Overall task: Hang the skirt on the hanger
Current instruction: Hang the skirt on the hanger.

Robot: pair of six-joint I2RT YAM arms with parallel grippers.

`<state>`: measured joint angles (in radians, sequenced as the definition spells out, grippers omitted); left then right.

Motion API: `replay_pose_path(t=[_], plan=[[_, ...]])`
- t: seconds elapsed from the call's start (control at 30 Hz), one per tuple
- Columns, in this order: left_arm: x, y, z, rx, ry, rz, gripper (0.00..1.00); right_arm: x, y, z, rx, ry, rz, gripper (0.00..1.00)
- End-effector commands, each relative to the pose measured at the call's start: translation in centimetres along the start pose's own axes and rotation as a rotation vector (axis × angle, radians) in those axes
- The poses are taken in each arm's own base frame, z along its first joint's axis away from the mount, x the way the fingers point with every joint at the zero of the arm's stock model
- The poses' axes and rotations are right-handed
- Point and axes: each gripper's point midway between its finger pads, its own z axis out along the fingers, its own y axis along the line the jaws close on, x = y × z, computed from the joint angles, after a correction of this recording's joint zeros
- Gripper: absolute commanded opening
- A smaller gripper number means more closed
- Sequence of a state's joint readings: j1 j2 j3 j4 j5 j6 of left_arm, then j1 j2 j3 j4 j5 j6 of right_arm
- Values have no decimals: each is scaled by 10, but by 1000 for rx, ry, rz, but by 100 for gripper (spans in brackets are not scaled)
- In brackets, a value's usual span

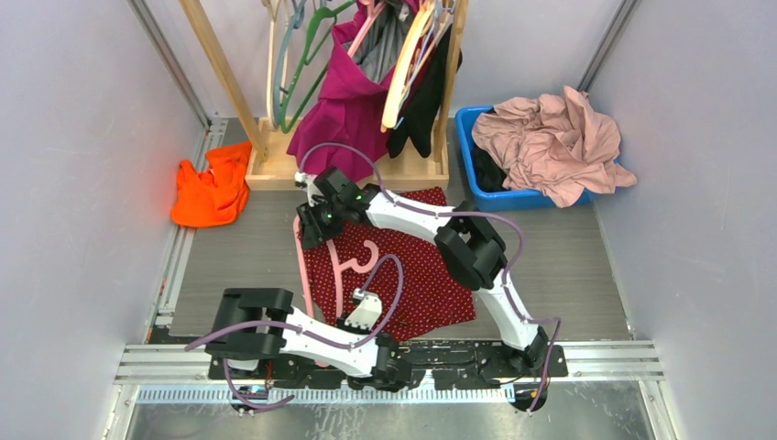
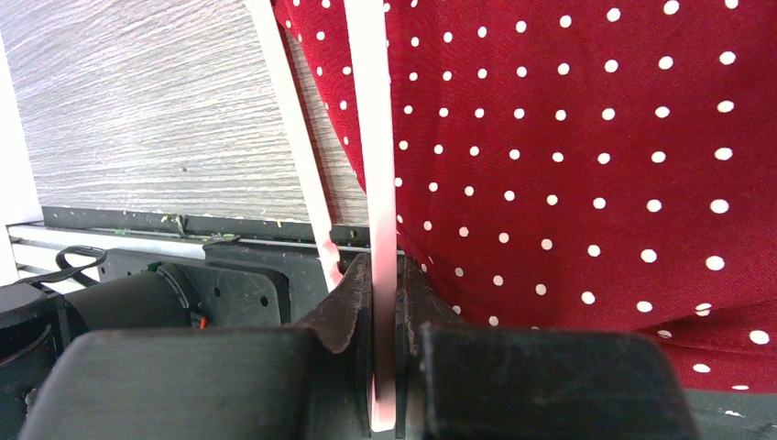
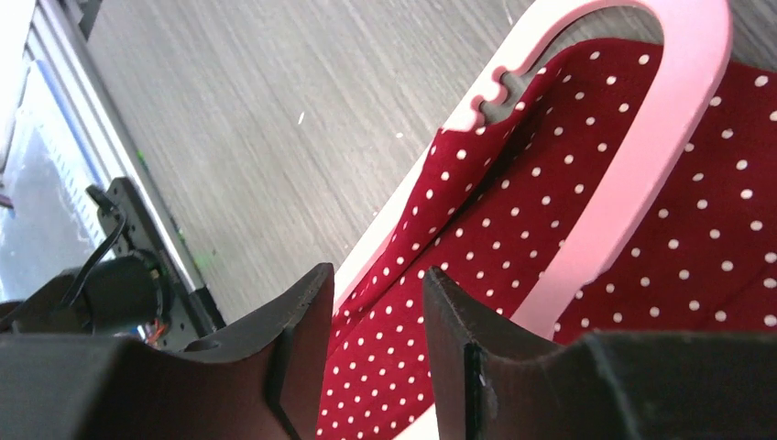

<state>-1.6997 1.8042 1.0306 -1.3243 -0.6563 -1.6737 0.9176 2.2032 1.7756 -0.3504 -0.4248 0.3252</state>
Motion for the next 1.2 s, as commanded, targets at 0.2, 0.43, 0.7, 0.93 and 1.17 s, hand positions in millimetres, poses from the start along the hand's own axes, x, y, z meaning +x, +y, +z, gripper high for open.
replay_pose_path(t=[0.2, 0.43, 0.7, 0.93, 1.17], plan=[[-1, -33, -6, 137, 7, -145, 0, -27, -2, 17, 77, -85, -18, 47], [-2, -35, -6, 145, 4, -144, 0, -24, -5, 21, 95, -73, -21, 50], [-2, -34, -7, 146, 5, -142, 0, -23, -7, 32, 93, -64, -13, 50], [-2, -34, -7, 146, 5, -141, 0, -22, -7, 39, 87, -55, -11, 47], [-3, -35, -8, 152, 2, -142, 0, -25, 6, 39, 35, -49, -9, 19]])
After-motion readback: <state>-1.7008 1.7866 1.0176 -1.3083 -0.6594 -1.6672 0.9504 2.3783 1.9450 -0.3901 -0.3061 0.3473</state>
